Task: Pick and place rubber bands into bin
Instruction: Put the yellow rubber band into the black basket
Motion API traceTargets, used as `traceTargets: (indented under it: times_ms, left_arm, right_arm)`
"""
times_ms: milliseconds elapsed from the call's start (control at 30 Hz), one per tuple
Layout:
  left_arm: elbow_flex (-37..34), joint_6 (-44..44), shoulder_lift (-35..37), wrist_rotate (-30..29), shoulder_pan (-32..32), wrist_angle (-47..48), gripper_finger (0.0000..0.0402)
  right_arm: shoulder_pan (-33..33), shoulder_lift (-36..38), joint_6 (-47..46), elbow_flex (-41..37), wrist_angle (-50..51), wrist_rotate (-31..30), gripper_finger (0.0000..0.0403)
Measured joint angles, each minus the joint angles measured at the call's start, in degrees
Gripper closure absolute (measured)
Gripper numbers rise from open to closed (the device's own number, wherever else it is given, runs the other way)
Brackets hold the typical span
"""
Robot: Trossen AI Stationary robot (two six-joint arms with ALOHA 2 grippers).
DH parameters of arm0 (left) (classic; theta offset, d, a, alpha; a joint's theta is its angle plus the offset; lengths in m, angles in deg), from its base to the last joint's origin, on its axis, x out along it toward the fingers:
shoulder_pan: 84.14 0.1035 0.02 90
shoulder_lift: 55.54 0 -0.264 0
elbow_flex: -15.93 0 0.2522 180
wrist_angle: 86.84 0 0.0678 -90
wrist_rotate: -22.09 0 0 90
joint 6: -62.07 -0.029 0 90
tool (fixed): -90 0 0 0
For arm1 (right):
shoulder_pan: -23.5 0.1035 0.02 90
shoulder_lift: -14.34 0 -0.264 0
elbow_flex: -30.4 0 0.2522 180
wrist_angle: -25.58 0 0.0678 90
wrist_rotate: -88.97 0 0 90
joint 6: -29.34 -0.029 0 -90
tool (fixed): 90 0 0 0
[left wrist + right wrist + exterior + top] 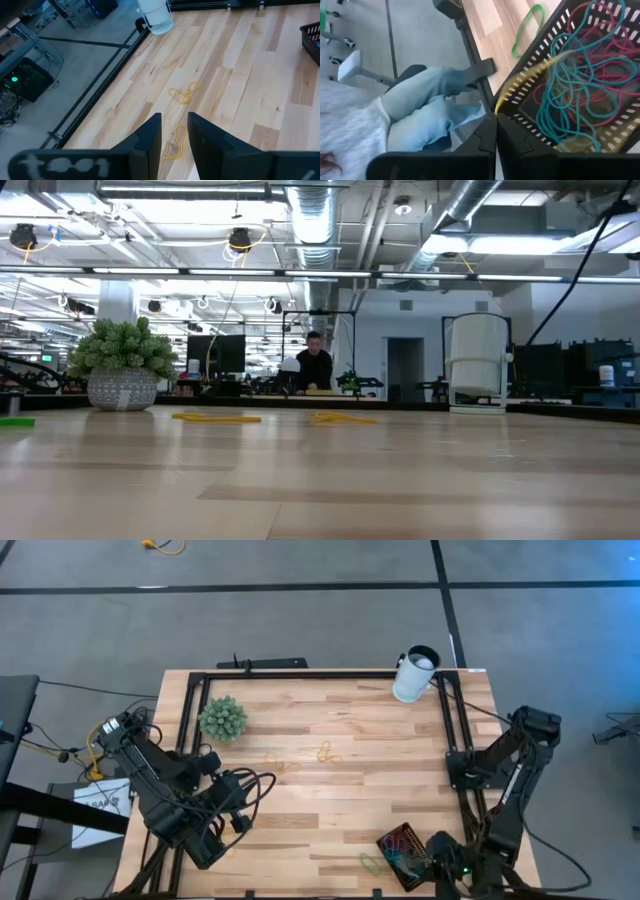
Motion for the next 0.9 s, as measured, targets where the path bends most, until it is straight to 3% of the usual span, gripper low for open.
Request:
traceTargets:
  times_ms: [333, 500, 700, 900]
  left_arm:
    - [0.0, 1.5, 0.0, 0.0, 0.0, 0.0, 0.0317]
    - [0.0, 1.4, 0.0, 0.0, 0.0, 0.0, 0.0317]
    - [0.0, 1.4, 0.0, 0.0, 0.0, 0.0, 0.0317]
    - [0.0, 1.5, 0.0, -0.5, 0.0, -0.1, 0.0317]
  right_arm:
    - [0.1, -0.4, -0.6, 0.0, -2.2, 0.7, 0.0403]
    - [0.0, -0.6, -0.7, 0.0, -2.6, 4.5, 0.0403]
    - [-3.8, -0.6, 0.0, 0.0, -1.4, 15.0, 0.0388]
    - [-8.9, -0.6, 4.6, 0.0, 5.0, 15.6, 0.0364]
